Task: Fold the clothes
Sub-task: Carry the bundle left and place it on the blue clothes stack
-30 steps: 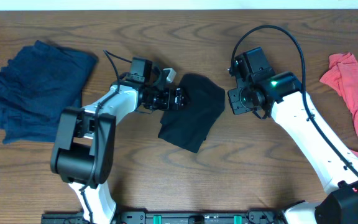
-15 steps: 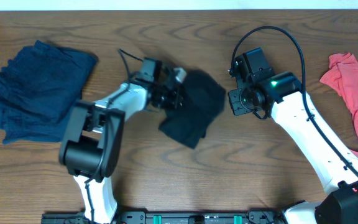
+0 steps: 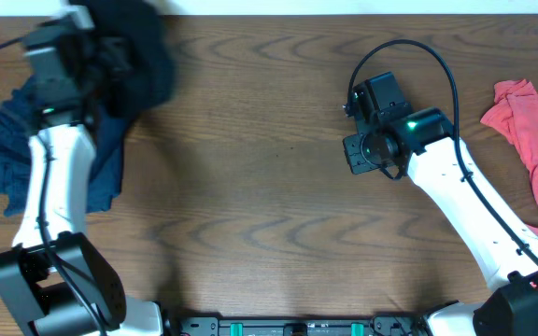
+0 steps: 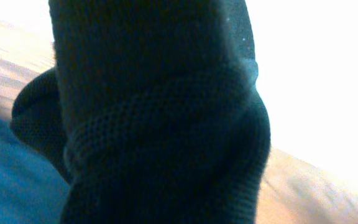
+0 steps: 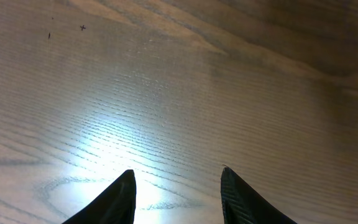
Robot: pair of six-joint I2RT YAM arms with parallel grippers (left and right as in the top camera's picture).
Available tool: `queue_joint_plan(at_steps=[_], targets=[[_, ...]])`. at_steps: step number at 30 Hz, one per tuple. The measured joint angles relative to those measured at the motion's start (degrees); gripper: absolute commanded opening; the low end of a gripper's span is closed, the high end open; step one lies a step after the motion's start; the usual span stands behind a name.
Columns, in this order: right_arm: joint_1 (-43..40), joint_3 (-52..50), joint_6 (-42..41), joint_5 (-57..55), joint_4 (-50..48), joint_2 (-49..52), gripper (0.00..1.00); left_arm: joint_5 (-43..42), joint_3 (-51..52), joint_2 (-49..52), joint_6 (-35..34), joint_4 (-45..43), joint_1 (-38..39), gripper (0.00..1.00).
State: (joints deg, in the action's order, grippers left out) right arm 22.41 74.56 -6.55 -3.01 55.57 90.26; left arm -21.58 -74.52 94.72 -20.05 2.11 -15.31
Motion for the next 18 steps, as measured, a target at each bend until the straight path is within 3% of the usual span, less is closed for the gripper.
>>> queue_joint_plan(at_steps=[9,10,12,13,18], targets=[[0.00,0.00,0.00,0.00,0.11,0.00,0.43,5.29,0.02,4.96,-1.20,-0.57,-11.74,0.08],[0.00,0.00,0.00,-0.02,0.11,0.00,0.43,5.46,0.02,5.73,-1.22,-0.57,-12.90,0.24],[0.00,0.00,0.00,0.00,0.15,0.00,0.43,5.99,0.02,7.13,-1.16,-0.28,-15.02,0.79],[0.00,0.00,0.00,-0.02,0.26,0.00,0.43,6.32,0.02,7.72,-1.38,0.00,-16.11,0.98],[0.00,0.00,0.00,0.00,0.79,0.00,0.43,6.88,0.02,8.55,-1.97,-0.35,-22.62,0.98]])
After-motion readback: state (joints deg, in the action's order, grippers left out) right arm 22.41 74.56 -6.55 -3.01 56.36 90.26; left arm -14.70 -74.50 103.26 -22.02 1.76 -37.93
